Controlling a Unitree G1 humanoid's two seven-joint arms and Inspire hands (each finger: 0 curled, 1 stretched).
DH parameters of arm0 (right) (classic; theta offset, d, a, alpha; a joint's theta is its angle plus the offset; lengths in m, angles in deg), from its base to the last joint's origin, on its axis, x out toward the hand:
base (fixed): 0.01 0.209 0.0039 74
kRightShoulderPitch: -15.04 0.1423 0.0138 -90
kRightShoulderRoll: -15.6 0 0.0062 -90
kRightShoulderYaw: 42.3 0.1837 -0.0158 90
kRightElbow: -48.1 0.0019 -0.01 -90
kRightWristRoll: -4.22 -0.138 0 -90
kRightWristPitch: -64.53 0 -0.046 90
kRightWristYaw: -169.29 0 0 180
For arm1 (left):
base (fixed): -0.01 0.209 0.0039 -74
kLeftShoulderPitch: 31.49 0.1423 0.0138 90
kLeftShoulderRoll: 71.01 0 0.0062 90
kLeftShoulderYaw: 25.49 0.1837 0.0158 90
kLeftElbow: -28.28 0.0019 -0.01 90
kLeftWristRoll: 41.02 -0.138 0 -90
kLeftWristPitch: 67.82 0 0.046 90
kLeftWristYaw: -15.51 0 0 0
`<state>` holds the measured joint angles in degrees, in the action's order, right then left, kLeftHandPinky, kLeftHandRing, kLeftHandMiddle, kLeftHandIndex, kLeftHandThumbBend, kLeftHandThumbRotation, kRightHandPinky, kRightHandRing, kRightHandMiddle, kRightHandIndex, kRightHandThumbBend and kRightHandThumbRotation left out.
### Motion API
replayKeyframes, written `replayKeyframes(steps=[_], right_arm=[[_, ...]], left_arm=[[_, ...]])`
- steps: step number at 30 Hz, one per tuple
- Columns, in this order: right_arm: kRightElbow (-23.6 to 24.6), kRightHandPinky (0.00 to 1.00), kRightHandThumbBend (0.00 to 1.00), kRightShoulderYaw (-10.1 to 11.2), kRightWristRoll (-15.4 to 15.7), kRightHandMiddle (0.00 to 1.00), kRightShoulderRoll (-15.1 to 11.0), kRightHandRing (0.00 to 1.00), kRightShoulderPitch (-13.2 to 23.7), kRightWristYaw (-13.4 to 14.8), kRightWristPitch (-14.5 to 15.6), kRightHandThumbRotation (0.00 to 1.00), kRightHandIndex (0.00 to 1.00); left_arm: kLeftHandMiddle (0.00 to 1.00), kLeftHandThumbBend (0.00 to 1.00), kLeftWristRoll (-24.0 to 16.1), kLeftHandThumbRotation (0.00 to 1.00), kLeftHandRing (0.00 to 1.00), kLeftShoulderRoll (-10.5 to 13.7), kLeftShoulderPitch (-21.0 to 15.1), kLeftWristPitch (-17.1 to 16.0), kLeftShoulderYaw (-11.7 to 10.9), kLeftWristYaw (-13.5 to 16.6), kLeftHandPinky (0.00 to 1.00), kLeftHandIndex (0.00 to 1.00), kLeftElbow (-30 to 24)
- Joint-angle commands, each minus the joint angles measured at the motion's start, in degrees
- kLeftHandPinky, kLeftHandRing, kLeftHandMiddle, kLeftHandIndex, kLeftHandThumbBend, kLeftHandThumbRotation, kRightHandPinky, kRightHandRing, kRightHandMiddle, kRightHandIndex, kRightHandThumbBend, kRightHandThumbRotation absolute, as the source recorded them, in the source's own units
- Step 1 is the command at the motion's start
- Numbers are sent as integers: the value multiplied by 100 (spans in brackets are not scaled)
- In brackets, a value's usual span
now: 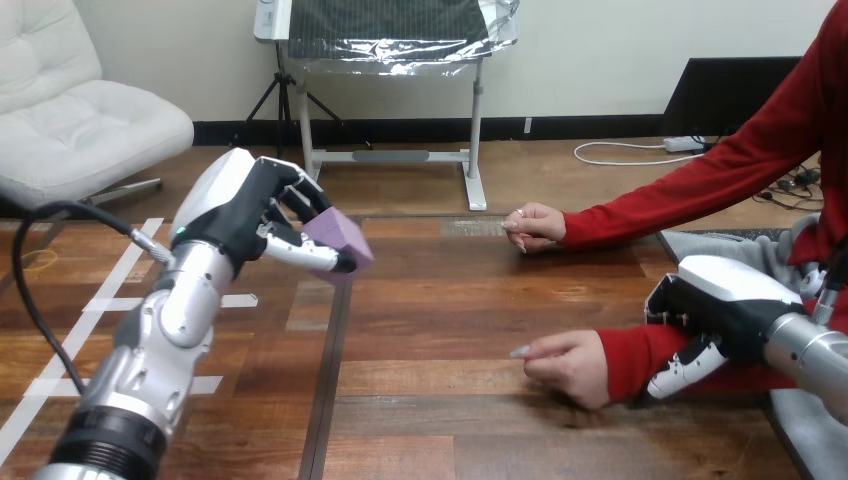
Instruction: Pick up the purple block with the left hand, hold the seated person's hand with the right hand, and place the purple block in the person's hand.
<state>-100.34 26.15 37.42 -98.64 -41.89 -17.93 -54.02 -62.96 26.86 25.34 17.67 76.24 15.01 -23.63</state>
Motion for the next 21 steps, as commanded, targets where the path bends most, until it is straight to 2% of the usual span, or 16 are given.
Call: replayKeyframes(steps=[1, 7, 13, 21], right_arm=[[468, 20, 79, 339, -327, 27, 2, 22, 285, 39, -150, 28, 27], [625, 20, 80, 426, -480, 26, 6, 21, 310, 10, -215, 27, 26], [840, 21, 81, 435, -463, 26, 47, 21, 357, -53, -102, 30, 27], [1303, 23, 83, 477, -572, 27, 190, 23, 333, -286, 229, 32, 28]], left_arm=[[44, 60, 175, 0, 37, -245, -93, -83, -178, 145, 30, 47, -322], [44, 60, 227, 0, 37, -436, -95, -115, -173, 227, 32, 47, -255], [43, 60, 281, 0, 36, -671, -126, -141, -178, 274, 31, 47, -149], [44, 61, 394, 0, 38, -1000, -263, -234, -180, 269, 33, 47, 115]])
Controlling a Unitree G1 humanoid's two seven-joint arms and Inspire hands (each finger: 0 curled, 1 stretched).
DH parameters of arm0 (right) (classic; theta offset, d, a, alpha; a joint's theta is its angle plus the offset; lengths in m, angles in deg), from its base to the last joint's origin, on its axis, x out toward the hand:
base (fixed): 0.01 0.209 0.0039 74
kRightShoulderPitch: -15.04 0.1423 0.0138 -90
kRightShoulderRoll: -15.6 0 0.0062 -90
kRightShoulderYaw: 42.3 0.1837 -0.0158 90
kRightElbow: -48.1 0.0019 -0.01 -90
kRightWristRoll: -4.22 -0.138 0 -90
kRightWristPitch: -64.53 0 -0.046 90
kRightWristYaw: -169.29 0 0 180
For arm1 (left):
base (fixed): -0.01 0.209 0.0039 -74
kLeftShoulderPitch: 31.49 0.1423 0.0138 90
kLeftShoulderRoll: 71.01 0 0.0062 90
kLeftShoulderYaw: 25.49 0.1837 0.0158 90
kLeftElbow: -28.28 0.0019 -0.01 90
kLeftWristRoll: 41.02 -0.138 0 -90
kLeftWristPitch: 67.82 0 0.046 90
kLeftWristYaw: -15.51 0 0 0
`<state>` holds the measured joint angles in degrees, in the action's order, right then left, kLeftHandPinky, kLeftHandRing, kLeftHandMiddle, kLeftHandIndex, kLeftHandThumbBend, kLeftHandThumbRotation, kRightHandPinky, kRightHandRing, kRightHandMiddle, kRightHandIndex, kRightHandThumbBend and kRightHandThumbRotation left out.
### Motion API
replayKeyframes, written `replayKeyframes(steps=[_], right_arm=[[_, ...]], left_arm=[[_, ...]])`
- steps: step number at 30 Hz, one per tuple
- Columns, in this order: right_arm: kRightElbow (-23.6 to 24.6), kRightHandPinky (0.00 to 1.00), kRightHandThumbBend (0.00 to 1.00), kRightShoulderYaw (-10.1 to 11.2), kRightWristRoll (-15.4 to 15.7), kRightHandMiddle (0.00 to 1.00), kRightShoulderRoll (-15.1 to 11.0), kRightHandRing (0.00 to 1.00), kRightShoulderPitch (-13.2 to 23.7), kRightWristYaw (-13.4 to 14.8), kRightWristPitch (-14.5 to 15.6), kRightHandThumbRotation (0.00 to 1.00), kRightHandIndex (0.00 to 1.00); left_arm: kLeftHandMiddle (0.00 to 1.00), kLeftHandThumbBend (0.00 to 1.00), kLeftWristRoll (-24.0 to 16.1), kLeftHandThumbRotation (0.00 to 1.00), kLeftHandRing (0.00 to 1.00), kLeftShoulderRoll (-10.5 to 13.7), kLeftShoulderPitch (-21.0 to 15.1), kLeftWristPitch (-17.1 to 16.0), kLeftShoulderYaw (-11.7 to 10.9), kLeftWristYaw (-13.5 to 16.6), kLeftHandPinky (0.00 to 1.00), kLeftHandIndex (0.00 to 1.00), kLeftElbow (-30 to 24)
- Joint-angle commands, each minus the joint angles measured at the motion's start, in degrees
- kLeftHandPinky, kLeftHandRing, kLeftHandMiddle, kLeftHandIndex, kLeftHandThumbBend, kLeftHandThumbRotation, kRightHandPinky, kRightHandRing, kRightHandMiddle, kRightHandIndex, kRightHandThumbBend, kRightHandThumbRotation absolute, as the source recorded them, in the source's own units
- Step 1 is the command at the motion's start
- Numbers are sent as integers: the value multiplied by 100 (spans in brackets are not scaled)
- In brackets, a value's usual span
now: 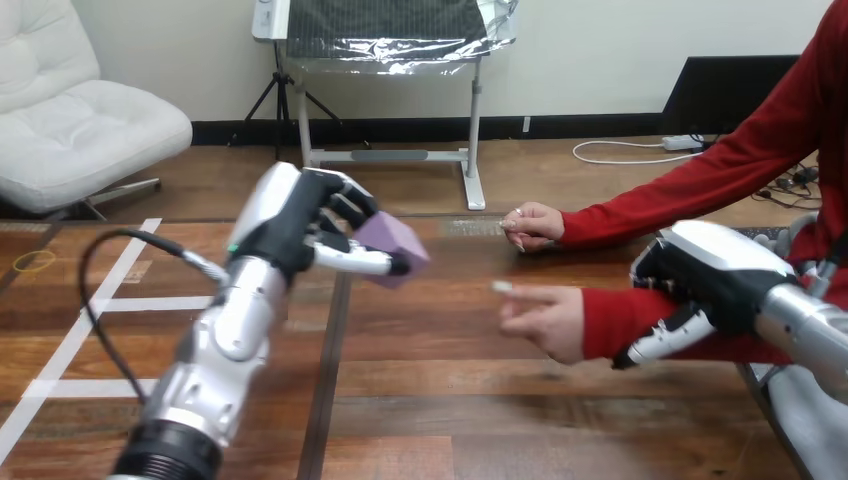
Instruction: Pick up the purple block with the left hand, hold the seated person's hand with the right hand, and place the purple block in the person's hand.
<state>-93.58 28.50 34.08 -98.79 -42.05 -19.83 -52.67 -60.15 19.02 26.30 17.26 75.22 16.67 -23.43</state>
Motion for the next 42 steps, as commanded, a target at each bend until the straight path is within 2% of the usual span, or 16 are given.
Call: replayKeyframes(steps=[1, 7, 15, 23, 34, 42], right_arm=[[674, 24, 83, 244, -250, 27, 214, 23, 341, -117, 129, 32, 28], [948, 27, 83, 269, -412, 30, 308, 26, 324, -326, 289, 29, 30], [1303, 30, 82, 269, -439, 32, 431, 29, 310, -491, 549, 29, 33], [1467, 36, 82, 300, -487, 36, 583, 33, 294, -447, 609, 27, 37], [1591, 27, 85, 286, -459, 31, 738, 27, 314, -377, 623, 29, 31], [1790, 24, 86, 293, -445, 30, 819, 26, 295, -456, 865, 32, 31]], left_arm=[[44, 61, 120, 0, 38, -240, -376, -201, -79, 106, 33, 47, 128], [44, 63, 193, 0, 39, -499, -535, -167, -94, 152, 34, 48, 376], [44, 65, 265, 0, 39, -815, -748, -330, -120, 195, 34, 49, 811], [43, 66, 346, 0, 38, -1093, -909, -509, -141, 251, 32, 48, 1176], [40, 68, 312, 0, 34, -1371, -1061, -639, -84, 502, 28, 48, 1549], [41, 67, 390, 0, 35, -1577, -1119, -610, -105, 525, 29, 48, 1673]])
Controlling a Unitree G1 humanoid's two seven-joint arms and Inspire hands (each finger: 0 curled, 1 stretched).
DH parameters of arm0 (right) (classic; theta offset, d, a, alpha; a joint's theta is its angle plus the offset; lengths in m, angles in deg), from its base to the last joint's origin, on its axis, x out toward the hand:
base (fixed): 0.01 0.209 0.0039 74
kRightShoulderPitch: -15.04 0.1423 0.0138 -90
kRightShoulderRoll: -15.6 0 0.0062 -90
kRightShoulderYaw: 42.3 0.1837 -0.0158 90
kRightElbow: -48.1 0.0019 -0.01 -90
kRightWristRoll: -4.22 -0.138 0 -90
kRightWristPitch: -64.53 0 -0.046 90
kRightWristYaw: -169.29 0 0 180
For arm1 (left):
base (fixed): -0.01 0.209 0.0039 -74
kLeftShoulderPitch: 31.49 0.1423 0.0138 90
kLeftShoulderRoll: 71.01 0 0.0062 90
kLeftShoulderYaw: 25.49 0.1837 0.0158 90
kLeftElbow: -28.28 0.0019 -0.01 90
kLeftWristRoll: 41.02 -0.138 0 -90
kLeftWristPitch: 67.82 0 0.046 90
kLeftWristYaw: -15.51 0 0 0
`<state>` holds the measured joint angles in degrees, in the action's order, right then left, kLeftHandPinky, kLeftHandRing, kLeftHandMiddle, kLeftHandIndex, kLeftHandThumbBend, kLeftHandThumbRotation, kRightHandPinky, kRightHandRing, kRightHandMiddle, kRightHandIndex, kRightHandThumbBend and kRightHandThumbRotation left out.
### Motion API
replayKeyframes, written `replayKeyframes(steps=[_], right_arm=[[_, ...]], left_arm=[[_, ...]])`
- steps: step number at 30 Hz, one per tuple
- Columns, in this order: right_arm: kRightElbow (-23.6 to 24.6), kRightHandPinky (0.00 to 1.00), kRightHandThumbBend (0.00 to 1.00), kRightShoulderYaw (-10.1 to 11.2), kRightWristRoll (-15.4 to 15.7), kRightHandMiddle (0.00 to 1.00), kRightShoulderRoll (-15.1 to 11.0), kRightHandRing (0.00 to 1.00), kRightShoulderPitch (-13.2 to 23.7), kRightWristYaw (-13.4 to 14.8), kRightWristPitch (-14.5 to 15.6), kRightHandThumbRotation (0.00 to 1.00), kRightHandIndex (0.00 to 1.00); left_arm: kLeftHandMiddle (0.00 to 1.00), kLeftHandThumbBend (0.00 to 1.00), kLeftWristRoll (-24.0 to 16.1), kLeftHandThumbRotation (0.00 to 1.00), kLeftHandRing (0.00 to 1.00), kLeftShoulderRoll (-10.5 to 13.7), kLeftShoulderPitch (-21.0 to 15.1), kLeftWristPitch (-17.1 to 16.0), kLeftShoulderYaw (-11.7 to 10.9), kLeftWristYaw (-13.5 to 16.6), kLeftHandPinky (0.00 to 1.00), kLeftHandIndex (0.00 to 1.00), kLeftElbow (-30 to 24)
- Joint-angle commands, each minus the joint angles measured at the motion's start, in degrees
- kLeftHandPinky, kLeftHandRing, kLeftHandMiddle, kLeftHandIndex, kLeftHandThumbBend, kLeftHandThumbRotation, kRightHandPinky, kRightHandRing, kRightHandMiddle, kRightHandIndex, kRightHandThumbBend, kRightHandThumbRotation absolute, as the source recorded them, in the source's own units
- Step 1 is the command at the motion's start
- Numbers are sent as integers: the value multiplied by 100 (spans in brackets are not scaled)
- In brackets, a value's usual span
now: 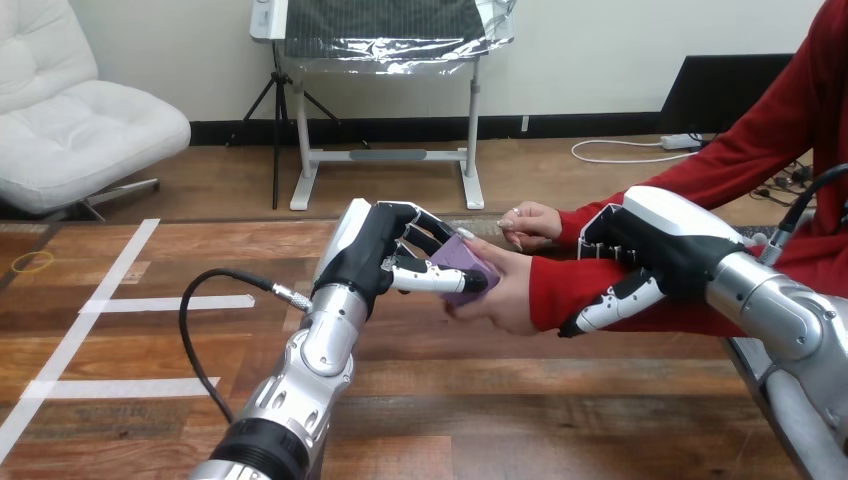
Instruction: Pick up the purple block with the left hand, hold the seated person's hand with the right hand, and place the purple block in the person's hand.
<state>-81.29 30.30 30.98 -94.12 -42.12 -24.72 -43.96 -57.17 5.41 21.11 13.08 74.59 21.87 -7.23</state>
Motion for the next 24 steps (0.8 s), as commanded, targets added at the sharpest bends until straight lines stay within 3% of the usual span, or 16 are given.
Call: replayKeyframes(steps=[1, 11, 24], right_arm=[[577, 24, 86, 110, -135, 30, 355, 26, 300, 30, 11, 33, 31], [666, 25, 85, 95, -180, 30, 391, 26, 281, -22, 81, 32, 30], [619, 25, 86, 109, -228, 30, 444, 27, 256, -21, 20, 33, 30]], left_arm=[[42, 67, 103, 0, 35, -231, -603, -201, -49, 3, 29, 48, 66], [42, 67, 241, 0, 35, -445, -611, -314, -142, 25, 29, 47, 181], [43, 66, 248, 0, 36, -525, -605, -362, -116, 19, 30, 47, 199]])
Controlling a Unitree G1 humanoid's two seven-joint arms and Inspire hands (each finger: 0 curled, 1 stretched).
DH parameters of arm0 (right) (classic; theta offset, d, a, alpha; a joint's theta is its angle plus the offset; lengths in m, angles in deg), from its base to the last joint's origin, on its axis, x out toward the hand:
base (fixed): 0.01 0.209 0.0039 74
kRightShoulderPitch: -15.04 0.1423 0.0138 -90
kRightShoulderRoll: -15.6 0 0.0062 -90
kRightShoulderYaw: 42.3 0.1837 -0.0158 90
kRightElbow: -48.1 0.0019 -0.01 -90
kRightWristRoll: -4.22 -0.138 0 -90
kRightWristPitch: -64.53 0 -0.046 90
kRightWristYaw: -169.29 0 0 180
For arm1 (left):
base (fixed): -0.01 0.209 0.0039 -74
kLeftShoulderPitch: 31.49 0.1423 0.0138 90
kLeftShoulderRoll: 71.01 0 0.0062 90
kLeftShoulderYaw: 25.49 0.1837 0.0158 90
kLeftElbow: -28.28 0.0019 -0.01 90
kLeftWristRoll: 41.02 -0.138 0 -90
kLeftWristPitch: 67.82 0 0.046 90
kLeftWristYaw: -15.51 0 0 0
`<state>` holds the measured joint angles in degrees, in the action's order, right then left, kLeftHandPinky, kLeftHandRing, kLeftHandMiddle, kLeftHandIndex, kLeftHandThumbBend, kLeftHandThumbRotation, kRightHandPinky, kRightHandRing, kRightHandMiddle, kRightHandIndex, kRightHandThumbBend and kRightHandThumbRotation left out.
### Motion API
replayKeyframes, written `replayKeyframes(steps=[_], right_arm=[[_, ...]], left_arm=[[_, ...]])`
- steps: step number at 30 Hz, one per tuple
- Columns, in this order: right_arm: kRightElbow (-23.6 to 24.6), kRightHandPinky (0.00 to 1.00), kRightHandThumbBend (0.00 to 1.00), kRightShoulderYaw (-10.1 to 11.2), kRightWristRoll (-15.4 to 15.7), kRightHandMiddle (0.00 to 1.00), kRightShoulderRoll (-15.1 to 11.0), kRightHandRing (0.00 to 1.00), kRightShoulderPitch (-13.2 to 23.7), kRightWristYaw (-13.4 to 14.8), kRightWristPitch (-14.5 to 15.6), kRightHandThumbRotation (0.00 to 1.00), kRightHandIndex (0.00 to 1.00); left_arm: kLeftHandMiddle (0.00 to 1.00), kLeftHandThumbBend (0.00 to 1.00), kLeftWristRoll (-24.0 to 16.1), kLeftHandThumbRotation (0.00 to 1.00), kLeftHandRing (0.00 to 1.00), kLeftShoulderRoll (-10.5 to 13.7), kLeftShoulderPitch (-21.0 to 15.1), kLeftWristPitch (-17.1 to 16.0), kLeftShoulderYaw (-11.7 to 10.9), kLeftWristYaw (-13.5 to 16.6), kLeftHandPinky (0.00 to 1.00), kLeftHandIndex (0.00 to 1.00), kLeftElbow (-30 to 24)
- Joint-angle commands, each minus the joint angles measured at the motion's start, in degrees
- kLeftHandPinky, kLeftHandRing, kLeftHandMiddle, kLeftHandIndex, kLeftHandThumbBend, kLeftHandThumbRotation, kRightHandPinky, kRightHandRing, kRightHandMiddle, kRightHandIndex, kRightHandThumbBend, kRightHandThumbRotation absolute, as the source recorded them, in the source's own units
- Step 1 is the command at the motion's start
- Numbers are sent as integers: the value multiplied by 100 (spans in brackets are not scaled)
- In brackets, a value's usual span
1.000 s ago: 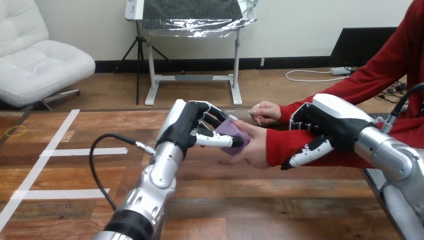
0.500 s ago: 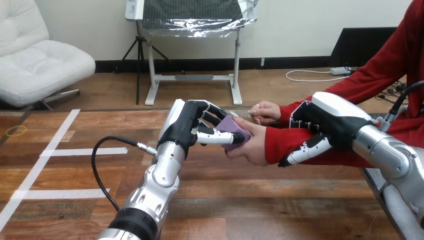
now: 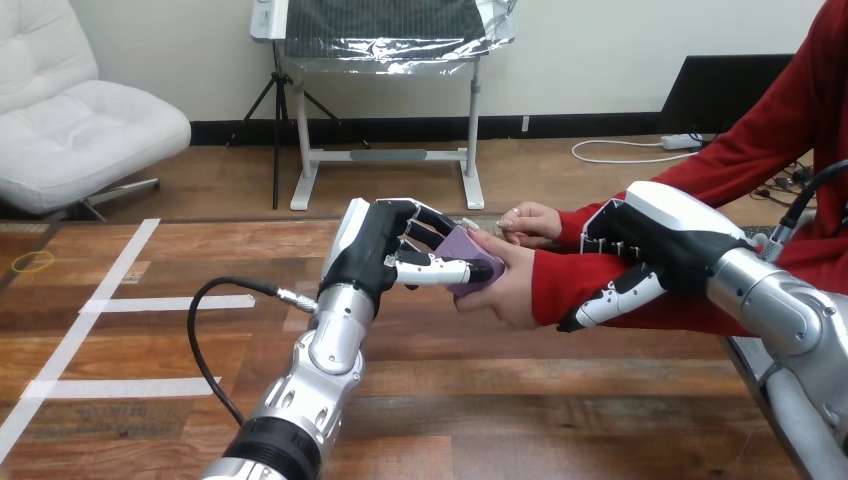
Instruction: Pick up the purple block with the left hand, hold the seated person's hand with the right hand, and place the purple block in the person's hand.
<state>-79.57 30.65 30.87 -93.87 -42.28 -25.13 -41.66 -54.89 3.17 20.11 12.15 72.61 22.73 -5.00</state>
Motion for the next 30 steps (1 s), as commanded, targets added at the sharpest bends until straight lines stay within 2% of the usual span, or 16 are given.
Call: replayKeyframes(steps=[1, 13, 15, 17, 20, 23, 25, 30], right_arm=[[449, 25, 86, 72, -213, 30, 421, 27, 272, 20, -201, 33, 30], [430, 24, 86, 97, -217, 30, 438, 26, 218, 90, -248, 33, 30], [430, 24, 86, 108, -222, 30, 436, 26, 203, 98, -268, 33, 30], [435, 23, 86, 117, -224, 29, 431, 25, 190, 101, -283, 33, 29], [439, 23, 86, 127, -221, 29, 421, 25, 175, 103, -300, 33, 30], [436, 23, 86, 142, -222, 30, 406, 26, 156, 102, -321, 33, 30], [428, 24, 86, 155, -227, 30, 396, 26, 145, 96, -338, 33, 30], [376, 27, 87, 167, -173, 33, 344, 30, 117, 117, -398, 35, 34]], left_arm=[[43, 66, 19, 0, 36, -302, -502, -270, 84, -69, 30, 47, -27], [45, 66, 31, 0, 39, -260, -461, -310, 95, -190, 32, 47, -45], [45, 66, 57, 0, 39, -233, -448, -243, 98, -326, 32, 47, -80], [48, 67, 121, 0, 44, -216, -425, -186, 73, -483, 36, 50, -126], [56, 68, 254, 9, 52, -203, -381, -151, 9, -698, 43, 57, -187], [66, 71, 367, 29, 64, -187, -321, -202, -39, -818, 54, 66, -239], [72, 73, 412, 39, 70, -176, -281, -248, -53, -849, 61, 70, -275], [81, 74, 395, 55, 79, -113, -181, -377, -31, -860, 72, 78, -397]])
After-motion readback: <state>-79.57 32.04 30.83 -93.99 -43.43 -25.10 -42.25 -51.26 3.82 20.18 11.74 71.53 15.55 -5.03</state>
